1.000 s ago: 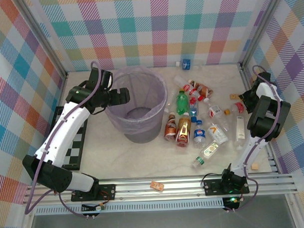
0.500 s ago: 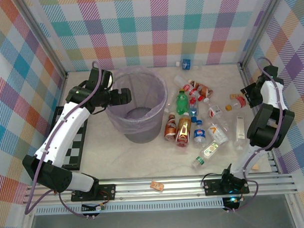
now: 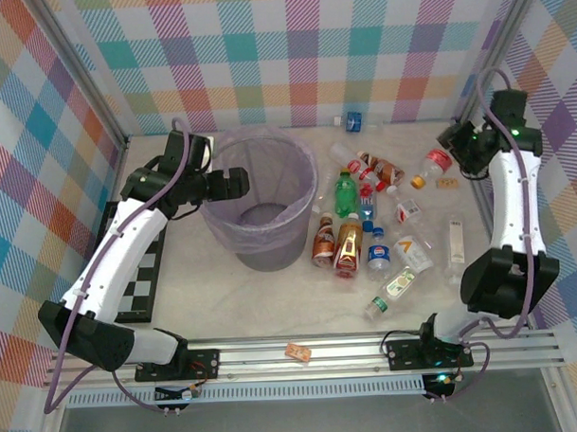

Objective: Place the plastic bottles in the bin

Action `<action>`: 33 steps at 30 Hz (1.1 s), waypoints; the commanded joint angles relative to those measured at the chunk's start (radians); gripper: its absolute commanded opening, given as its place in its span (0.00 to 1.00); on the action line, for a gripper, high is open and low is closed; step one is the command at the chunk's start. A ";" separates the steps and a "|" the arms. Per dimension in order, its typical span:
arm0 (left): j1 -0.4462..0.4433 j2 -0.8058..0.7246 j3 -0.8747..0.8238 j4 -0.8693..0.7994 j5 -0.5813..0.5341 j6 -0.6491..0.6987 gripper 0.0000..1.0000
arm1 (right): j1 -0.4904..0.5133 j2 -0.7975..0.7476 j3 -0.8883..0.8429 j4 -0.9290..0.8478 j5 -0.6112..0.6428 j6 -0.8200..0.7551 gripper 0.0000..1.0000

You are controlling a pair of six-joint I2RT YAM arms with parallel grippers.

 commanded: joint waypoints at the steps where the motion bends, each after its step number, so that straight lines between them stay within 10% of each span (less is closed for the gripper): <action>1: -0.009 -0.026 -0.011 0.022 0.023 0.019 1.00 | 0.132 -0.061 0.089 -0.050 -0.044 -0.027 0.47; 19: 0.063 -0.116 -0.007 0.005 -0.003 -0.047 0.97 | 0.845 0.211 0.517 0.017 0.020 -0.076 0.46; 33: 0.144 -0.187 -0.075 0.008 0.062 -0.064 0.91 | 1.067 0.559 0.741 -0.185 0.258 -0.214 0.48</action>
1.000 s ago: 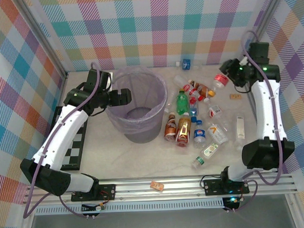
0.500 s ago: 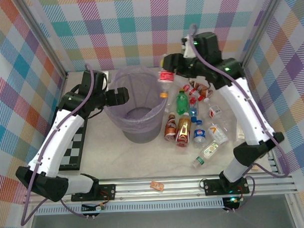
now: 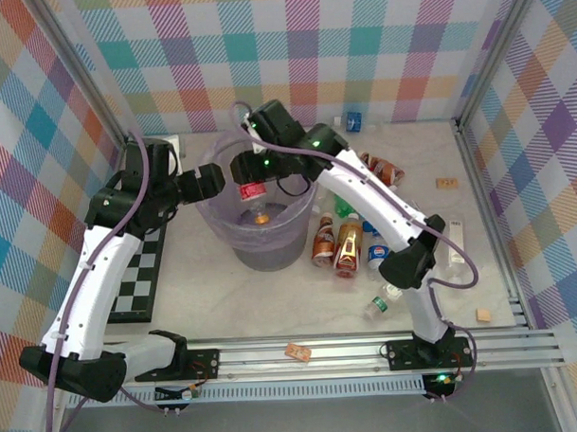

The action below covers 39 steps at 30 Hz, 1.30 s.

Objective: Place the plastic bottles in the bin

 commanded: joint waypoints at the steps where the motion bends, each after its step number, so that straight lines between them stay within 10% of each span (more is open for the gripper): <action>1: 0.025 -0.016 -0.031 -0.008 0.025 -0.020 0.91 | 0.008 0.043 0.022 -0.068 0.070 -0.037 0.48; 22: 0.059 -0.024 -0.163 0.086 0.136 -0.089 0.75 | 0.014 0.115 -0.339 0.148 0.118 0.069 0.69; 39: 0.059 -0.007 -0.150 0.074 0.105 -0.080 0.75 | 0.012 -0.059 -0.216 0.088 0.098 -0.100 0.92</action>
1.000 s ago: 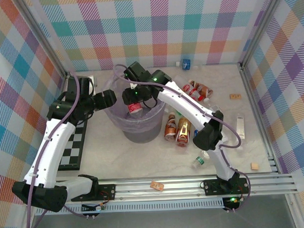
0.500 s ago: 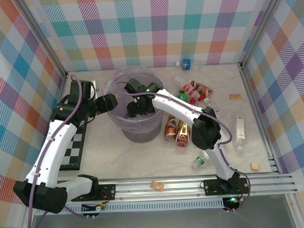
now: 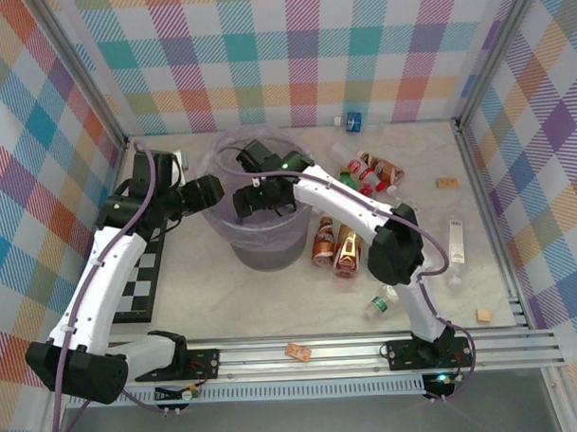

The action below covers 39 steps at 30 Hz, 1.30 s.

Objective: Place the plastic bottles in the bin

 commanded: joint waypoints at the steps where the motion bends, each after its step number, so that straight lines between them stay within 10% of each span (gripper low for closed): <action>1: 0.011 0.008 0.009 0.000 -0.001 0.000 0.74 | 0.001 -0.141 0.083 -0.029 -0.011 -0.086 0.92; 12: 0.011 0.028 0.027 -0.002 0.000 0.010 0.74 | -0.125 -0.344 0.158 -0.110 0.003 -0.117 0.94; 22: 0.011 0.052 0.047 0.002 0.008 0.018 0.75 | -0.555 -0.504 -0.150 0.036 -0.165 0.062 0.93; 39: 0.011 0.089 0.073 -0.003 -0.011 0.022 0.75 | -0.801 0.052 -0.070 0.449 -0.332 0.519 0.92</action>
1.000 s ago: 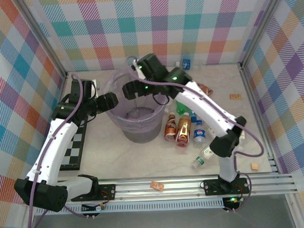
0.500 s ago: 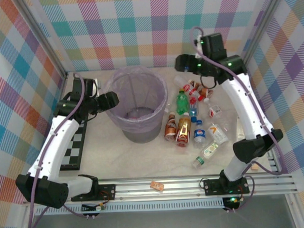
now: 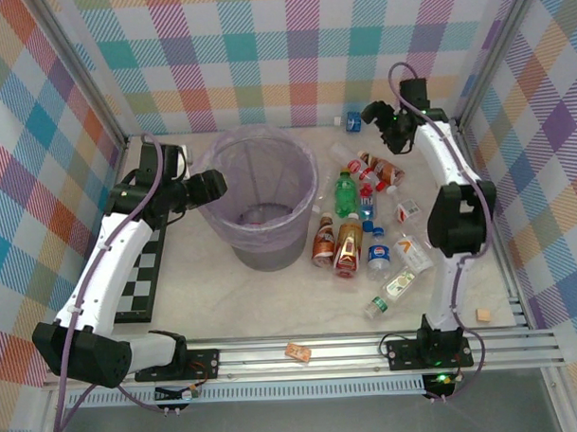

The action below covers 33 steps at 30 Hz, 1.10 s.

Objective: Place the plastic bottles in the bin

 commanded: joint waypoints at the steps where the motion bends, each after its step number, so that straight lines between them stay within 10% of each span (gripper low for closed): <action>1: 0.010 0.007 0.026 -0.004 -0.009 0.015 0.75 | -0.002 0.112 0.129 0.086 -0.020 0.115 0.92; 10: 0.012 0.034 0.058 -0.027 -0.021 0.046 0.75 | -0.004 0.449 0.459 0.073 -0.007 0.253 0.92; 18: 0.017 0.022 0.040 -0.011 -0.026 0.048 0.75 | -0.003 0.513 0.359 0.350 0.018 0.411 0.93; 33: 0.018 0.013 0.049 -0.039 -0.026 0.049 0.76 | -0.045 0.777 0.644 0.320 0.095 0.531 0.92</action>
